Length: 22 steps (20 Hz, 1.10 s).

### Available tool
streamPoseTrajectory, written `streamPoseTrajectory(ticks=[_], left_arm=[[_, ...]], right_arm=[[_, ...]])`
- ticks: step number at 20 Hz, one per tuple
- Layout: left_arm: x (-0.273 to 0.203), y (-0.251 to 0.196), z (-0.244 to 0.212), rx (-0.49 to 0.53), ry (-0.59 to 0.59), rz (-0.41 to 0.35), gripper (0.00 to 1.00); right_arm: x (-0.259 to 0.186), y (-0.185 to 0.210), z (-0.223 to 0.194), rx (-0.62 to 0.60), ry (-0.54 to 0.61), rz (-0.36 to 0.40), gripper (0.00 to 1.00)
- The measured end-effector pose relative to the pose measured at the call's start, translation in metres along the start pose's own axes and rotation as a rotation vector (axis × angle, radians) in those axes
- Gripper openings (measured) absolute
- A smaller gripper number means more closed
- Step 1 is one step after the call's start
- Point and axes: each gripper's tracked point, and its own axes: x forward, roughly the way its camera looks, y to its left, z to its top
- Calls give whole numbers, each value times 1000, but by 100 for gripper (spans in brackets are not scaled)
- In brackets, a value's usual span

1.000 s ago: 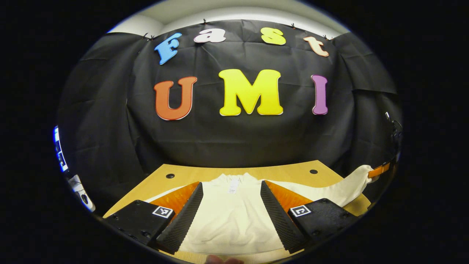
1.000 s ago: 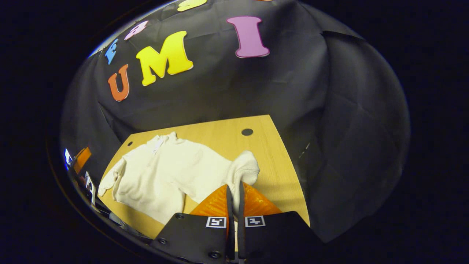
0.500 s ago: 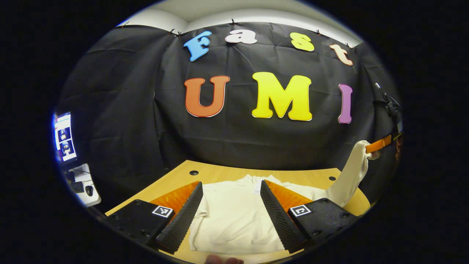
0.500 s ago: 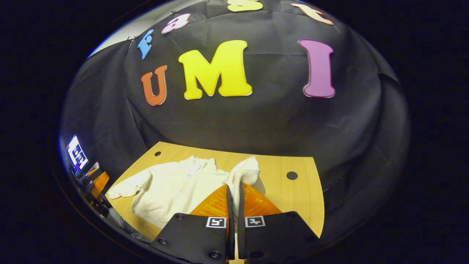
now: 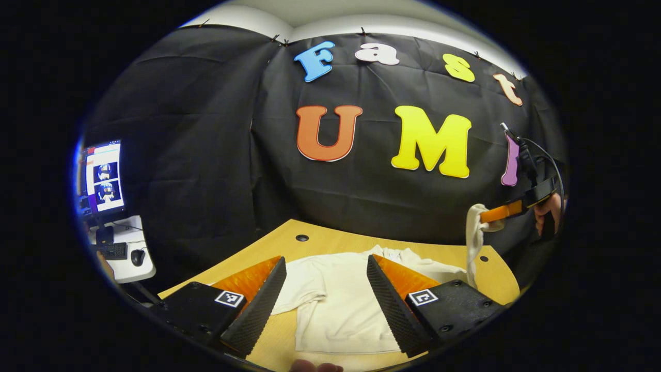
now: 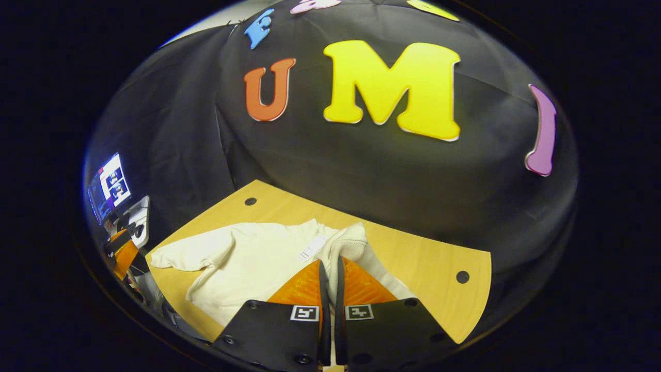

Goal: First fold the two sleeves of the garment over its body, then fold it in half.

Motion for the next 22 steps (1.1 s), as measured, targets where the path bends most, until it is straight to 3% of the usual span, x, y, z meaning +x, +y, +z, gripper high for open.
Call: streamPoseTrajectory(ticks=[5,13,22], left_arm=[[2,29,-3,9,3,31,99],[12,42,-12,53,37,-9,99],[17,70,-32,96,88,2,99]], right_arm=[[72,66,-13,-76,63,5,4],[188,140,-53,-135,169,-17,4],[237,175,-79,-132,243,-54,10]])
